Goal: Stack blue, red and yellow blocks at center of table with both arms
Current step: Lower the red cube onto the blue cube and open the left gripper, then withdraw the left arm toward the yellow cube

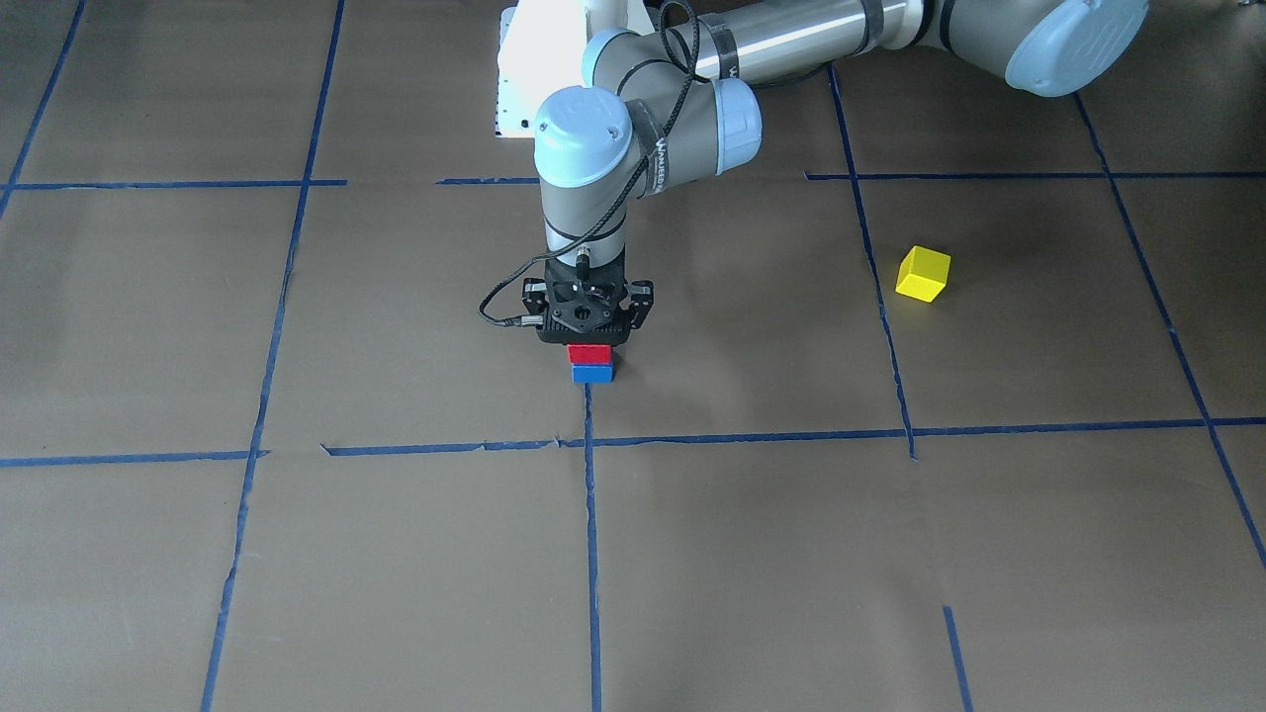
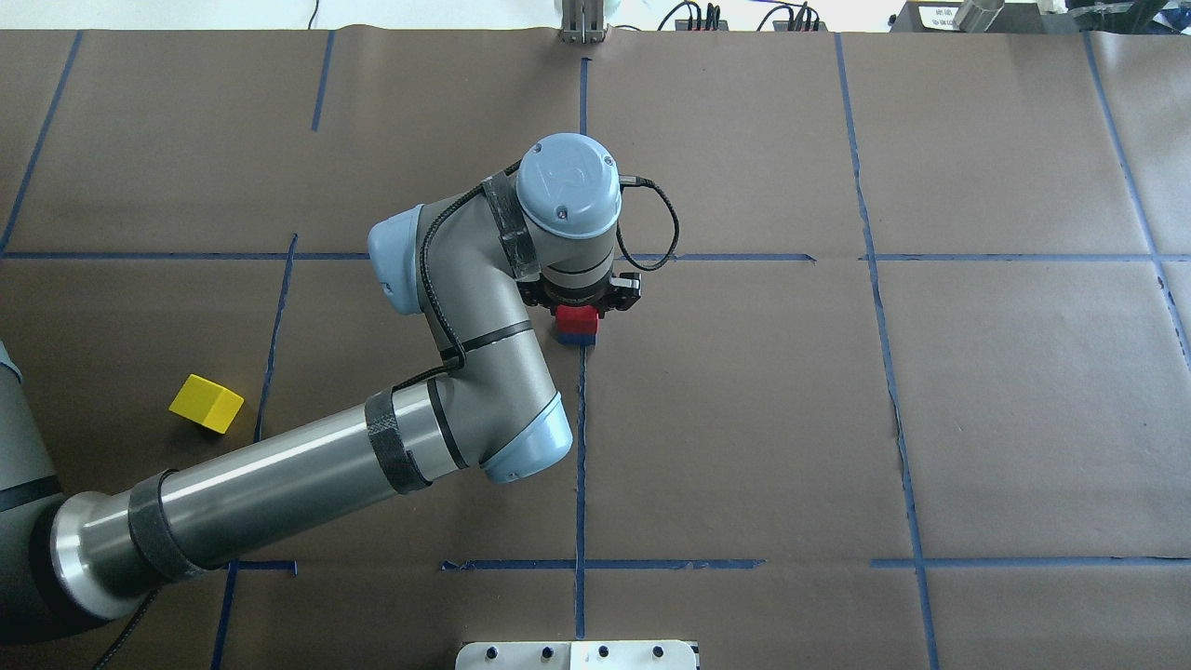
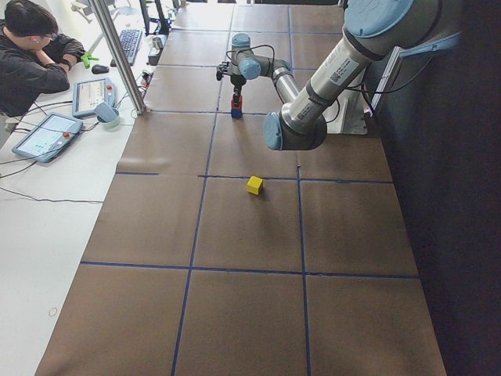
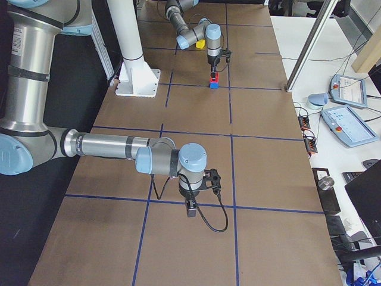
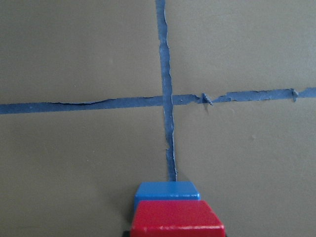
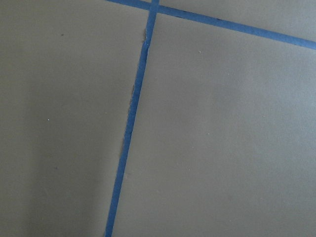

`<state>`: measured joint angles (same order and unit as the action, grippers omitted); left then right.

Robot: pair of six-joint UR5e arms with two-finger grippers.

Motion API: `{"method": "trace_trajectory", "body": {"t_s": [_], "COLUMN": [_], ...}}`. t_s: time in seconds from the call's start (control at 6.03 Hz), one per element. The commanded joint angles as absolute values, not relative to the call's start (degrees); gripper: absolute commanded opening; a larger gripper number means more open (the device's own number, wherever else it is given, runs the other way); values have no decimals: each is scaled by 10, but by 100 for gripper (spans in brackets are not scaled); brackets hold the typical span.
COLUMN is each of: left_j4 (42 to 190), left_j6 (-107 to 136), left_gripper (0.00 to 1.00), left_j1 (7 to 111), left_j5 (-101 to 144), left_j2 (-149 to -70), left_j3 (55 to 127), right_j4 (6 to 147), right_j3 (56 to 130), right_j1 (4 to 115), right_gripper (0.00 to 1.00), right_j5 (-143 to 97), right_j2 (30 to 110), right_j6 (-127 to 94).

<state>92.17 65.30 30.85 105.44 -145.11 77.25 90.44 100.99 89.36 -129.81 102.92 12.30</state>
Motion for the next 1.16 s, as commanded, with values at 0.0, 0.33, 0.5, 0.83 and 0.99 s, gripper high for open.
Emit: {"method": "trace_trajectory", "body": {"t_s": [0.0,0.33,0.5,0.83,0.99], "left_j4": [925,926,920,913,913], "left_j6": [652,648,632,551,476], "left_gripper": [71,99,100,100,100], "left_j1": [309,312,328,397,431], "left_j5": [1053,1051,1056,1181,1198], "left_j2": [-1450,-1451,-1451,-1354,-1240], "left_j3": [773,777,803,915,1019], "right_j4": [904,904,904,904,904], "right_j3": [1010,1010,1010,1010,1011], "right_j1": [894,894,893,894,894], "right_gripper": [100,100,100,100,100], "right_j5": [-1298,-1298,-1298,-1298,-1298], "right_j2": [1029,1029,1029,1029,1029], "right_j6": [123,123,123,122,123]}}
